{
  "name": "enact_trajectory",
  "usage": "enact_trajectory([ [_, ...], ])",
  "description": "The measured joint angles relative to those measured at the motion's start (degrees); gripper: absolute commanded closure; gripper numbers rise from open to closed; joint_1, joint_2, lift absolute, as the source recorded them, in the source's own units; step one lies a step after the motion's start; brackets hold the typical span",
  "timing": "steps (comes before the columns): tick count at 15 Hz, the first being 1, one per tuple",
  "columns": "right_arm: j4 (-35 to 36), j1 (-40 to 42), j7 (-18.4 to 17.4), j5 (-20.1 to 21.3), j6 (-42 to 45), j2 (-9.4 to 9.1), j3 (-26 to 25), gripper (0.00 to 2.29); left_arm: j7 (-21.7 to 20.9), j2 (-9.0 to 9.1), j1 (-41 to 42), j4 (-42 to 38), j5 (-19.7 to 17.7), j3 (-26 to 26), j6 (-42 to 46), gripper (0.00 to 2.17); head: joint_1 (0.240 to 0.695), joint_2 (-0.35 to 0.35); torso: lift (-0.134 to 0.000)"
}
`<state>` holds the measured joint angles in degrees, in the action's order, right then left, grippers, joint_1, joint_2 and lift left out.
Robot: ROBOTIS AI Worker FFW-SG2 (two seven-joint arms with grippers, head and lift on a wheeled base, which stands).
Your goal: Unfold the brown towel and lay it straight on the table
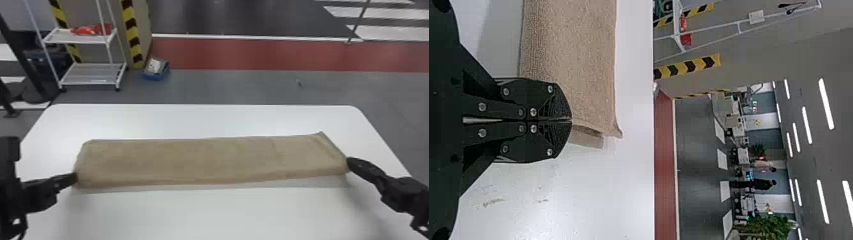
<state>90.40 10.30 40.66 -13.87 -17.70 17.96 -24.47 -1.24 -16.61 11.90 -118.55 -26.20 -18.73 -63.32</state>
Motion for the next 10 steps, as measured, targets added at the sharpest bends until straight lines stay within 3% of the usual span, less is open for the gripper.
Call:
enact_trajectory([
  [6, 4.12, 5.64, 1.77, -1.40, 1.25, -2.27, -5.27, 1.64, -0.83, 0.09, 1.54, -1.22, -0.09, -1.60, -0.34, 1.31, 0.695, -0.067, -0.125],
  [7, 4.14, 5.83, 1.73, -1.42, 1.34, -2.32, -5.41, 1.53, -0.58, 0.24, 1.72, -1.46, -0.04, -1.44, -0.18, 1.08, 0.695, -0.073, -0.125],
  [8, 4.16, 5.90, 1.69, -1.43, 1.41, -2.41, -5.42, 1.19, -0.13, 0.43, 1.99, -1.85, 0.07, -1.17, 0.28, 0.67, 0.695, -0.075, -0.125],
  [10, 4.17, 5.96, 1.61, -1.47, 1.77, -2.72, -5.17, 0.81, 0.10, 0.65, 2.92, -3.13, 0.37, -0.67, 1.65, 0.04, 0.695, -0.077, -0.125],
])
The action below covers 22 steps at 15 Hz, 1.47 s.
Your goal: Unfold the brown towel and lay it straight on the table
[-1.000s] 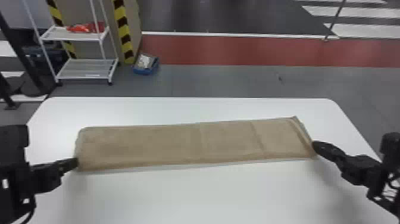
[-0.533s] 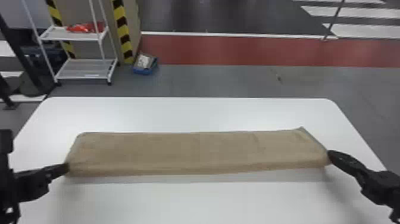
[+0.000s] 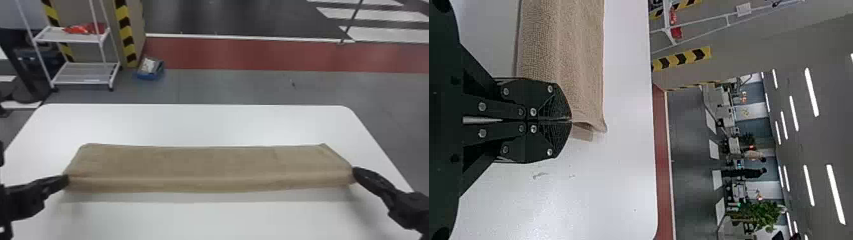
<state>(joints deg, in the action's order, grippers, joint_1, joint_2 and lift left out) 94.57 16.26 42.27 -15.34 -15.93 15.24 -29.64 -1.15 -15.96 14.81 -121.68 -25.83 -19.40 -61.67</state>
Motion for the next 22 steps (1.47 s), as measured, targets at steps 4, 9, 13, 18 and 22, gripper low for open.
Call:
enact_trajectory([
  [4, 0.18, 0.23, 0.03, 0.37, 1.26, -0.54, 0.23, 0.05, -0.42, -0.07, 1.21, -1.62, 0.92, -0.38, 0.59, 0.03, 0.695, -0.069, -0.125],
  [9, 5.68, 1.29, -1.89, -0.66, 0.92, -1.49, -2.58, 0.05, 4.61, 0.07, 1.28, -1.91, 3.75, 1.89, 9.39, 0.03, 0.695, -0.067, -0.125],
  [13, 13.98, 1.08, -4.70, -0.95, -4.93, -1.97, -0.09, 0.05, 8.16, 0.26, -0.39, -3.13, 7.65, 9.27, 14.51, 0.03, 0.695, -0.077, -0.125],
  [18, 24.74, 2.16, -10.64, 2.55, -7.52, -6.30, 10.93, 0.05, 12.22, 1.28, -0.56, -1.74, 13.63, 21.74, 29.61, 0.03, 0.695, -0.044, -0.125],
  [22, 24.50, 5.10, -17.68, 7.42, 3.34, -10.31, 18.79, 0.07, 14.53, 1.27, 0.97, 1.63, 18.00, 29.04, 41.87, 0.04, 0.695, -0.040, -0.125],
])
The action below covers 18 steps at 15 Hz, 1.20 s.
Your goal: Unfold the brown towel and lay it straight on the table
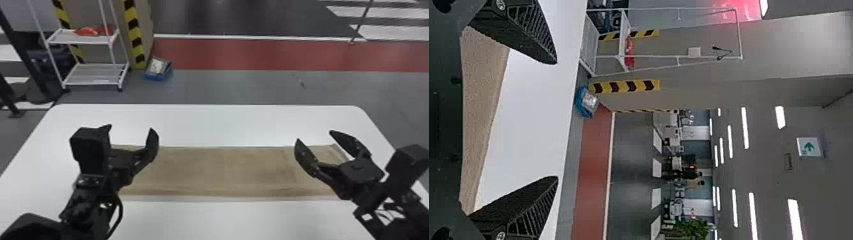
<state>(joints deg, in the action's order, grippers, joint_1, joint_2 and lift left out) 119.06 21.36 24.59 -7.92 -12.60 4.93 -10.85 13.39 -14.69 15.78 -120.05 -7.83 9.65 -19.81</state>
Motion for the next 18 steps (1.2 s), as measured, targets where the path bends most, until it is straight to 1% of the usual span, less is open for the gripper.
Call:
enact_trajectory([
  [2, -0.38, 2.42, -1.51, 0.03, 5.47, -1.13, 2.35, 0.07, -0.18, -0.13, 1.63, 2.23, 0.18, 1.38, 8.24, 0.04, 0.695, -0.037, -0.125],
  [4, -0.36, 4.21, -2.35, -0.30, 8.25, -1.94, 3.26, 0.07, 0.41, -0.14, 2.44, 3.70, 0.12, 1.86, 11.32, 0.04, 0.695, -0.031, -0.125],
  [7, -0.43, 6.24, -3.27, -1.15, 9.35, -2.65, 3.24, 0.07, 1.64, -0.43, 3.61, 5.09, -0.08, 1.47, 14.91, 0.04, 0.695, -0.020, -0.125],
  [9, -0.50, 7.49, -4.34, -1.71, 10.28, -2.82, 2.86, 0.07, 1.66, -0.92, 4.30, 6.01, -0.81, 0.65, 16.85, 0.04, 0.695, -0.018, -0.125],
  [13, -0.56, 8.16, -4.47, -3.00, 11.20, -3.08, 1.77, 0.07, 1.64, -1.60, 5.68, 6.24, -1.38, 0.12, 20.63, 0.04, 0.695, -0.023, -0.125],
  [16, 0.19, 8.69, -4.69, -3.44, 10.74, -3.64, 1.28, 0.07, 1.79, -1.82, 6.10, 5.96, -1.32, 0.07, 20.95, 0.04, 0.695, -0.026, -0.125],
  [18, 0.37, 9.08, -6.27, -3.53, 10.72, -4.19, 1.40, 0.07, 1.82, -1.86, 6.43, 5.72, -1.18, 0.03, 21.04, 0.04, 0.695, -0.030, -0.125],
])
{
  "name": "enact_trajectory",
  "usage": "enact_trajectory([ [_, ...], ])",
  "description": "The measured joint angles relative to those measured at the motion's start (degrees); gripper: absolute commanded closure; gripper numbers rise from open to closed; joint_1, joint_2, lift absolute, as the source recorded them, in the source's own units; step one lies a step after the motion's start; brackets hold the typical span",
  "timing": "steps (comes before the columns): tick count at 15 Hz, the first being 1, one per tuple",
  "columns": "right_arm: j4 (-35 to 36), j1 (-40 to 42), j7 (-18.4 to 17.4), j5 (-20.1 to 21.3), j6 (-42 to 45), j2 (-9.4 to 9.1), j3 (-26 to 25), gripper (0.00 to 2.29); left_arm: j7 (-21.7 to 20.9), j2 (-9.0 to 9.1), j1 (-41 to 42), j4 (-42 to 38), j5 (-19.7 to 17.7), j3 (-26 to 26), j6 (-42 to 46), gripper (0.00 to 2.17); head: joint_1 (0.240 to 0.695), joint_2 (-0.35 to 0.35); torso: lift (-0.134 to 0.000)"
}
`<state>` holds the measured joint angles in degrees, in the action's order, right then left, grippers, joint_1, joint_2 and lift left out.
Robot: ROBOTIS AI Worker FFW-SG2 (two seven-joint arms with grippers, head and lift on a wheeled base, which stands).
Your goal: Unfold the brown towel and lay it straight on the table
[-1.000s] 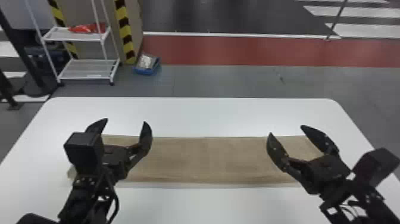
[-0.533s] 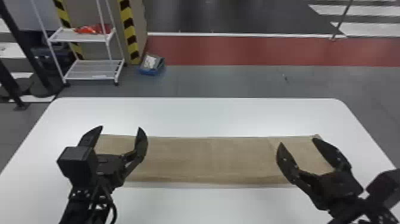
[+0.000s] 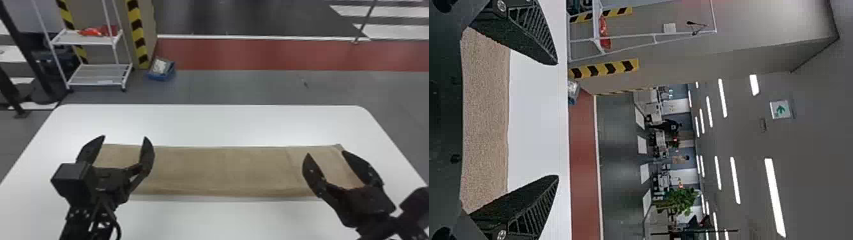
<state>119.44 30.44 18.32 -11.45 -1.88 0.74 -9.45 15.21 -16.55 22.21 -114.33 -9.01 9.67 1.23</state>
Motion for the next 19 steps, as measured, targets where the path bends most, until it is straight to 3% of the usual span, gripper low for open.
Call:
enact_trajectory([
  [5, 1.11, 0.60, -2.49, 0.66, 0.34, -0.58, 1.73, 0.08, 1.42, 0.01, 0.75, -0.30, 0.96, 0.16, 1.85, 0.04, 0.695, -0.019, -0.125],
  [19, 4.34, 2.97, -3.40, 1.44, 0.03, -0.48, 3.00, 0.09, 1.58, -0.41, 3.29, -3.01, 1.19, -0.99, 2.26, 0.04, 0.695, 0.003, -0.125],
])
